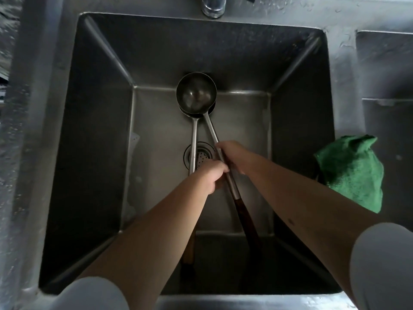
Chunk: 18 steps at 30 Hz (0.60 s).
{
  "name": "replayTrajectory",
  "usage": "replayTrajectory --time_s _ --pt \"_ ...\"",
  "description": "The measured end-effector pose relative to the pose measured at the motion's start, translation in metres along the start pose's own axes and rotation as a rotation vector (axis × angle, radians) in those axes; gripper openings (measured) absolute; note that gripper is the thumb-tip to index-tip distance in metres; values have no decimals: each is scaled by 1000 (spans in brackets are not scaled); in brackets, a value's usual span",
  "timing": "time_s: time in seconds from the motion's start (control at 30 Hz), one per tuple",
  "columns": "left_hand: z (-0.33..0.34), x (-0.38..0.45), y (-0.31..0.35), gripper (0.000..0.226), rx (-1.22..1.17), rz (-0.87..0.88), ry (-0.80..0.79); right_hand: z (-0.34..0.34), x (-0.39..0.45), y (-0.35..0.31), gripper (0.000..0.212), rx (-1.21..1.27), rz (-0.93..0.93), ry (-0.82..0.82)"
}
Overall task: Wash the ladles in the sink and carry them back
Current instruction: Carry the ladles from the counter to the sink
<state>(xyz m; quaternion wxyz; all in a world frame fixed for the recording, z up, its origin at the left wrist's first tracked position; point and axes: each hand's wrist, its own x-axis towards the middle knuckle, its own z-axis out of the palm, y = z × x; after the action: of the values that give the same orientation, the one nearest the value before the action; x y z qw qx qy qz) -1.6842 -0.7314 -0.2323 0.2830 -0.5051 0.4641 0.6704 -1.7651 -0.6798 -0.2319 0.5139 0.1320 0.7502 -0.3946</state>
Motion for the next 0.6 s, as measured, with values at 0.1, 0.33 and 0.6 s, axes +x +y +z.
replayTrajectory --time_s 0.1,0.33,0.6 --pt "4 -2 0 13 -29 -11 6 -3 11 10 57 63 7 -48" --pt "2 -3 -4 52 58 27 -23 -12 3 21 49 133 26 -99" --pt "-4 -49 20 52 48 222 -23 -20 -56 -3 44 -373 -212 28"
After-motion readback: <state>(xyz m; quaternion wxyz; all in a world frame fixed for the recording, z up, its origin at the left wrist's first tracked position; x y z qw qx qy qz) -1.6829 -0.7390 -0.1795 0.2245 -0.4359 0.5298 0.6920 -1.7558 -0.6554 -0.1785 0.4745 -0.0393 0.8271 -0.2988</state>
